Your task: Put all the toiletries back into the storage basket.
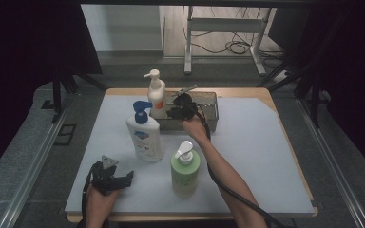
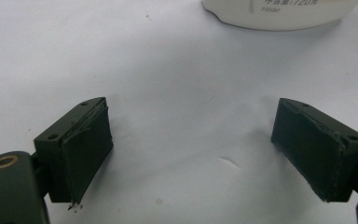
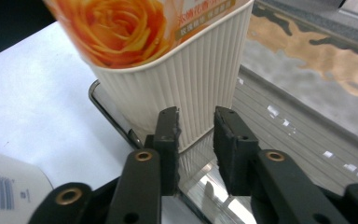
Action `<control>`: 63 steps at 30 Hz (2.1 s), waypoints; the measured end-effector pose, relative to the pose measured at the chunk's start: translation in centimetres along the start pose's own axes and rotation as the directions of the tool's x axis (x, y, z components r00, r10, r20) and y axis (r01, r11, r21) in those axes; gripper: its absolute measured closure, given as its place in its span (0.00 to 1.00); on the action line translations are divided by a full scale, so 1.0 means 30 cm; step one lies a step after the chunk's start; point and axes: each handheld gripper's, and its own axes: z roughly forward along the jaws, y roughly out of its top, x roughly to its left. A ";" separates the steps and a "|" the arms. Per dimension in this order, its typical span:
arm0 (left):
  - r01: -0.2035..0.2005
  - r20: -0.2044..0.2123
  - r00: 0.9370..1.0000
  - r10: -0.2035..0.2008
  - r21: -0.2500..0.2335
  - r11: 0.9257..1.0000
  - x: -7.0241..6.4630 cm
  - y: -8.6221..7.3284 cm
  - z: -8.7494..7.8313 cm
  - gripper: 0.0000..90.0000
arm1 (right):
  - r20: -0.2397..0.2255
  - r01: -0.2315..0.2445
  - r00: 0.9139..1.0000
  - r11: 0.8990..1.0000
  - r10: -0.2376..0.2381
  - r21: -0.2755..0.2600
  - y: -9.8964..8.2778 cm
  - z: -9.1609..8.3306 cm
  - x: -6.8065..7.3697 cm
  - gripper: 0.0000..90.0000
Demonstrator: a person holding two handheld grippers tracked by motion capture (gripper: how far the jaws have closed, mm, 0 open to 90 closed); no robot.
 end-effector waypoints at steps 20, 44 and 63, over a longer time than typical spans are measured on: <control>-0.001 0.000 1.000 0.001 0.000 1.000 0.000 0.000 0.000 0.13 | -0.040 0.097 0.994 0.995 -0.098 -0.026 -0.023 -0.125 0.038 0.32; 0.002 0.002 1.000 -0.002 -0.002 1.000 0.000 -0.001 0.000 0.13 | -0.085 0.196 0.976 0.980 -0.198 -0.035 -0.109 -0.271 0.071 0.14; 0.011 -0.002 1.000 -0.011 0.002 1.000 -0.001 0.001 0.000 0.13 | -0.103 0.204 0.973 0.978 -0.207 -0.033 -0.230 -0.403 0.057 0.11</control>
